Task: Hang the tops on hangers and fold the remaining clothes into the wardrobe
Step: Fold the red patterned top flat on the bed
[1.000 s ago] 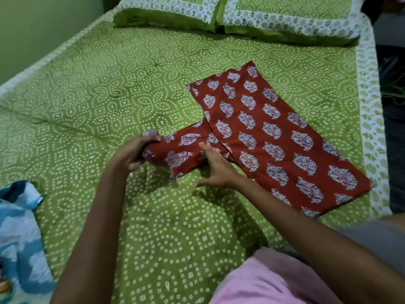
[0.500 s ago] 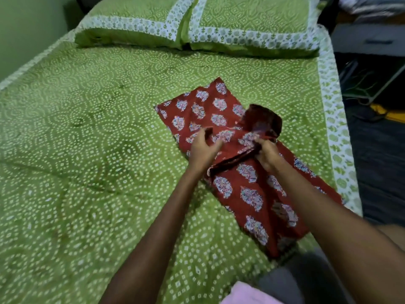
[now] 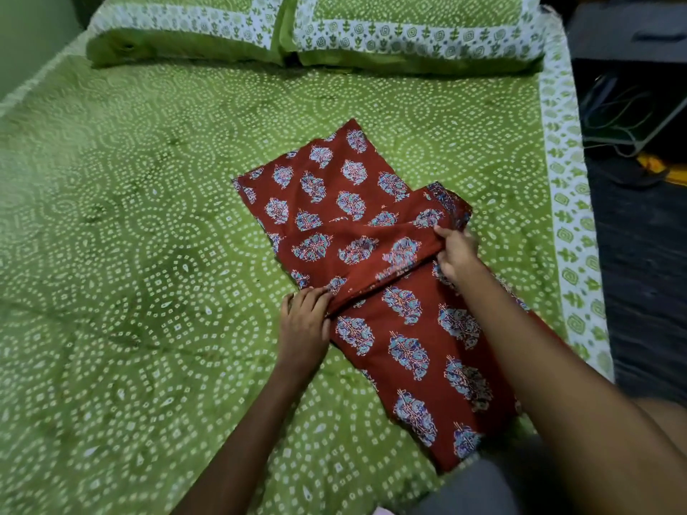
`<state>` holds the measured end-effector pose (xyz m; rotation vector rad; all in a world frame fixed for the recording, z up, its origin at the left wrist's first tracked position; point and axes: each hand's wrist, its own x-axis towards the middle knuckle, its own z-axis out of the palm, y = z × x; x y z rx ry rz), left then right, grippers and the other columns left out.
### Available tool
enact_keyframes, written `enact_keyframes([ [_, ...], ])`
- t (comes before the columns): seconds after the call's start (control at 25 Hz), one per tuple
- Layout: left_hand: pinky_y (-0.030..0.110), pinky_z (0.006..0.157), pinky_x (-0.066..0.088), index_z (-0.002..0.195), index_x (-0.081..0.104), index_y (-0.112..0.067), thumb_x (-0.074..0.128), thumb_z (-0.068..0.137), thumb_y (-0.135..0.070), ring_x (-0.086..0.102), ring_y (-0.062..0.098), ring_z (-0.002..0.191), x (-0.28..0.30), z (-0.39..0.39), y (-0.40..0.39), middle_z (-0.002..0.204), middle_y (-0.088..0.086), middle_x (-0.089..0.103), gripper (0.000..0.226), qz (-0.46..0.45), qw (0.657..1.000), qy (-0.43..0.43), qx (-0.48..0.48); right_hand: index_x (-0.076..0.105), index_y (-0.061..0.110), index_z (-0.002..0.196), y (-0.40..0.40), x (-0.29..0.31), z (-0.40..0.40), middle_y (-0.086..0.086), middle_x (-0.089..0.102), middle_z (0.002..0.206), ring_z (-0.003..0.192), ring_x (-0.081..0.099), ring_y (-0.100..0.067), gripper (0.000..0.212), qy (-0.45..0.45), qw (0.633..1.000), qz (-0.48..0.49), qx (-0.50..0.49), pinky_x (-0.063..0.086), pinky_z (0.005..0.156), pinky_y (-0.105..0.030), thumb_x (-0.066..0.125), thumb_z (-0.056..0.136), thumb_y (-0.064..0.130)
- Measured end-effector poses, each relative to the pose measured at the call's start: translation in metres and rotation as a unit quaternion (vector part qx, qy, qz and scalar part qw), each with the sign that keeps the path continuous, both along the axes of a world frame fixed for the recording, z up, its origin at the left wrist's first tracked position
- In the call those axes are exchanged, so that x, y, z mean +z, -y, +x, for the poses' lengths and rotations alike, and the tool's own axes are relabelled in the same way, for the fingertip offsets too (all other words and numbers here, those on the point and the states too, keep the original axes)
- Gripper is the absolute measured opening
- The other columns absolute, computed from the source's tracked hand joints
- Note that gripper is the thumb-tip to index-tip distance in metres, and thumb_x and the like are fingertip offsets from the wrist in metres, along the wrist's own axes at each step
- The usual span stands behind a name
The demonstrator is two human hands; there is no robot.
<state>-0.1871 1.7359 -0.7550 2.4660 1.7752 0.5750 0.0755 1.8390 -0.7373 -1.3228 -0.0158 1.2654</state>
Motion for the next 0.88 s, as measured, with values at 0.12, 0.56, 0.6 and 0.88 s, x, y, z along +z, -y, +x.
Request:
enact_keyframes([
  [0.12, 0.045, 0.091, 0.04, 0.105, 0.066, -0.014, 0.042, 0.074, -0.031, 0.057, 0.02, 0.101, 0.001, -0.003, -0.002, 0.108, -0.001, 0.065, 0.042, -0.01, 1.0, -0.017, 0.002, 0.049, 0.013, 0.114, -0.005, -0.009, 0.019, -0.013, 0.062, 0.106, 0.084, 0.064, -0.022, 0.042, 0.122, 0.991, -0.049, 0.016, 0.054, 0.086, -0.041, 0.066, 0.08, -0.004],
  [0.56, 0.033, 0.113, -0.012, 0.15, 0.002, -0.015, -0.006, 0.06, -0.091, -0.004, 0.018, 0.146, 0.016, -0.001, -0.06, 0.159, 0.003, -0.002, 0.118, -0.172, 0.981, -0.085, 0.023, 0.053, 0.015, 0.074, -0.016, 0.014, 0.046, 0.0, 0.059, 0.074, 0.063, 0.055, -0.011, 0.025, 0.159, 0.987, -0.018, 0.016, 0.047, 0.05, -0.021, 0.072, 0.075, -0.001],
  [0.6, 0.034, 0.113, -0.014, 0.15, 0.0, -0.014, -0.009, 0.055, -0.093, -0.006, 0.018, 0.146, 0.011, -0.001, -0.057, 0.158, 0.005, -0.004, 0.124, -0.168, 0.98, -0.098, 0.033, 0.051, 0.017, 0.067, -0.021, 0.014, 0.047, 0.002, 0.057, 0.071, 0.061, 0.053, -0.01, 0.028, 0.227, 0.972, -0.047, 0.038, 0.046, 0.051, -0.022, 0.079, 0.072, 0.012],
  [0.88, 0.034, 0.114, -0.014, 0.149, 0.0, -0.006, -0.003, 0.048, -0.099, -0.007, 0.019, 0.146, 0.01, 0.002, -0.054, 0.158, 0.009, -0.005, 0.137, -0.169, 0.978, -0.113, 0.043, 0.066, 0.009, 0.102, -0.04, 0.023, 0.043, -0.013, 0.066, 0.106, 0.099, 0.061, -0.028, 0.055, 0.655, 0.683, -0.125, 0.297, 0.045, 0.075, -0.031, 0.077, 0.068, 0.05],
])
